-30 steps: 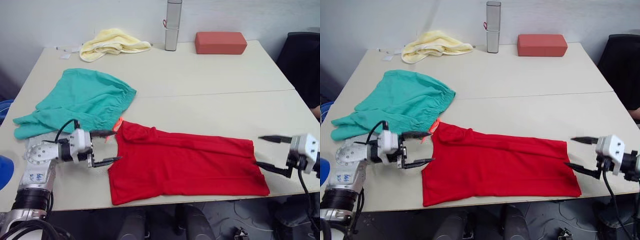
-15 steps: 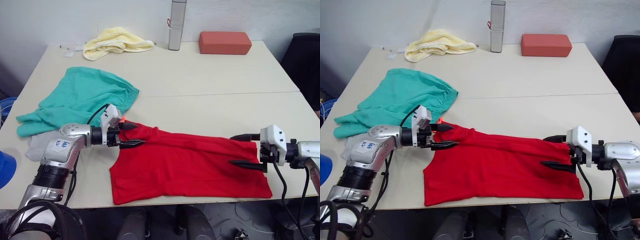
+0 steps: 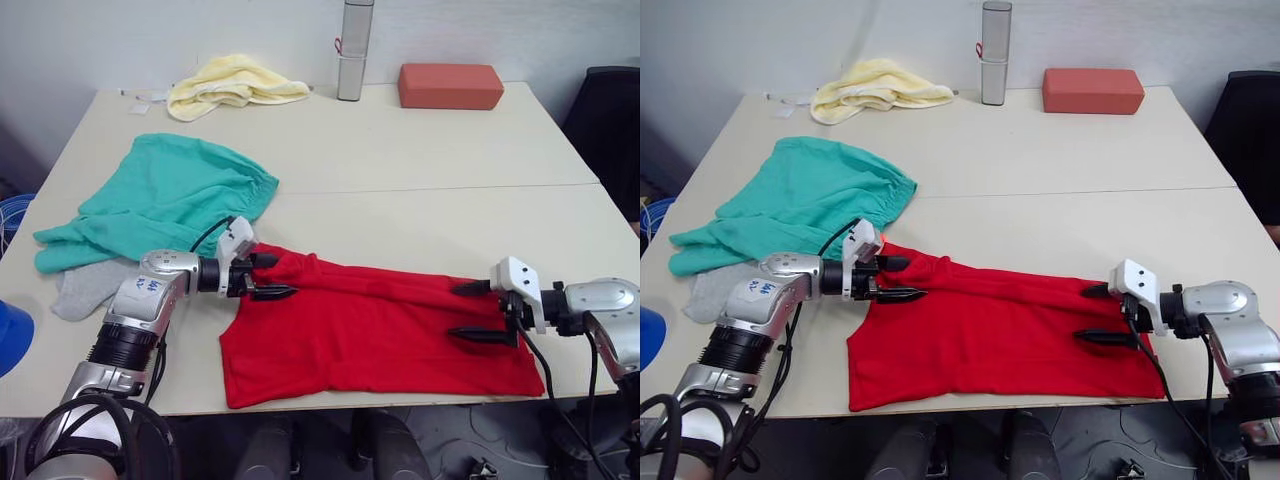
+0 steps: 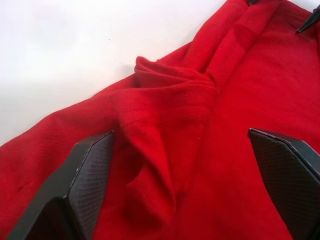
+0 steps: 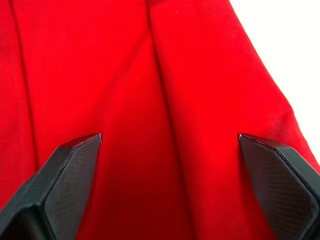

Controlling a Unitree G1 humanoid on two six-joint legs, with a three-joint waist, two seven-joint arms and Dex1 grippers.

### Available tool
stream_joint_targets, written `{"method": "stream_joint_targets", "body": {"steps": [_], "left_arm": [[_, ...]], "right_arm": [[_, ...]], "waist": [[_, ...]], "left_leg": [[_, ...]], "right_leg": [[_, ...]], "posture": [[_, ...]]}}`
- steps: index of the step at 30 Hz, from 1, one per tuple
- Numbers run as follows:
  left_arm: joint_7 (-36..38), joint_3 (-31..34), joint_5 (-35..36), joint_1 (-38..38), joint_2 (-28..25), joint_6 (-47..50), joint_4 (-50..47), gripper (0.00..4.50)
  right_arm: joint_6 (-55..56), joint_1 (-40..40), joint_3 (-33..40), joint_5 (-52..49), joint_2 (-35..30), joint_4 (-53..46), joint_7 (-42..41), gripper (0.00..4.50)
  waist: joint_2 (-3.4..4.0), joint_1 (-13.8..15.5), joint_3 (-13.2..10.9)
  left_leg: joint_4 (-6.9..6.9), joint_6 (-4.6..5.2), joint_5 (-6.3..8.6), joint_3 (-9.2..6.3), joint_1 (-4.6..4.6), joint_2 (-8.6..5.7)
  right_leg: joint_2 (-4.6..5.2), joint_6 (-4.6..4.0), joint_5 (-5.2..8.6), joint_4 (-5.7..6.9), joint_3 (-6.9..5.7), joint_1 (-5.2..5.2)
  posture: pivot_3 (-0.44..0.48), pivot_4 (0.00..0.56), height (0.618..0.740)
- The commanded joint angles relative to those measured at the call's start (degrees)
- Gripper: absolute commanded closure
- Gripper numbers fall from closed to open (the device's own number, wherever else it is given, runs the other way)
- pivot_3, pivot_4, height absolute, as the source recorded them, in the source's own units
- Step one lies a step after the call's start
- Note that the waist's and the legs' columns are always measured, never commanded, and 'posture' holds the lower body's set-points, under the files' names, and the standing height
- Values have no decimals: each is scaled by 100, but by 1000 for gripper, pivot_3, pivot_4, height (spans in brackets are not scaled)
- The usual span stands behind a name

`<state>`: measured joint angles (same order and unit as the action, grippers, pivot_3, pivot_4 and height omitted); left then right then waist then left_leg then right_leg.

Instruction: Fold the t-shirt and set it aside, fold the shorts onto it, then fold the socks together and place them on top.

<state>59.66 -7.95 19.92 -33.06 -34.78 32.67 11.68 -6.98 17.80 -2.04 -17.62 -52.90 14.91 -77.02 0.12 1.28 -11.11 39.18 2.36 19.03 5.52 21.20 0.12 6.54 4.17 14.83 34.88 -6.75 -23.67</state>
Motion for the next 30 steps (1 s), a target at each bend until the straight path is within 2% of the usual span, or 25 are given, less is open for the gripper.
{"method": "stream_joint_targets", "body": {"steps": [1,4,7,13,19,26,30], "left_arm": [[101,13,-12,-26,-1,34,-106,42],[150,17,2,-28,16,87,-93,42],[228,21,32,-20,27,137,-105,651],[310,93,3,51,35,-76,-106,2529],[534,234,57,274,-14,-735,-215,4463],[1268,348,-70,803,-184,-2422,-168,4492],[1568,441,-374,1020,-232,-4203,376,4492]], "right_arm": [[-180,55,-7,55,55,13,-14,53],[-321,34,5,-61,92,-110,-135,53],[-527,-41,68,-254,64,-320,-319,0],[-744,-270,242,-421,-112,-741,-486,0],[-710,-611,512,-470,-237,-962,-422,0],[-686,-948,788,-465,-280,-1027,-289,0],[-608,-1117,901,-410,-285,-1022,-223,0]], "waist": [[0,-1,0],[-1,0,0],[-1,-1,0],[-1,5,0],[0,5,0],[0,3,0],[1,2,1]], "left_leg": [[0,0,0,0,0,0],[1,0,0,0,0,0],[1,0,0,-1,0,0],[1,0,0,-1,1,0],[1,-1,1,-3,1,0],[0,-6,4,-2,-2,2],[0,-10,9,-3,-1,4]], "right_leg": [[0,0,0,0,0,0],[0,0,0,0,0,0],[0,0,0,0,0,0],[0,0,0,0,0,0],[2,0,0,-8,0,0],[4,-1,0,-23,2,-2],[6,-4,2,-25,2,-4]], "posture": [[0,150,740],[0,150,740],[0,150,740],[0,150,740],[0,150,740],[0,150,740],[0,150,740]]}}
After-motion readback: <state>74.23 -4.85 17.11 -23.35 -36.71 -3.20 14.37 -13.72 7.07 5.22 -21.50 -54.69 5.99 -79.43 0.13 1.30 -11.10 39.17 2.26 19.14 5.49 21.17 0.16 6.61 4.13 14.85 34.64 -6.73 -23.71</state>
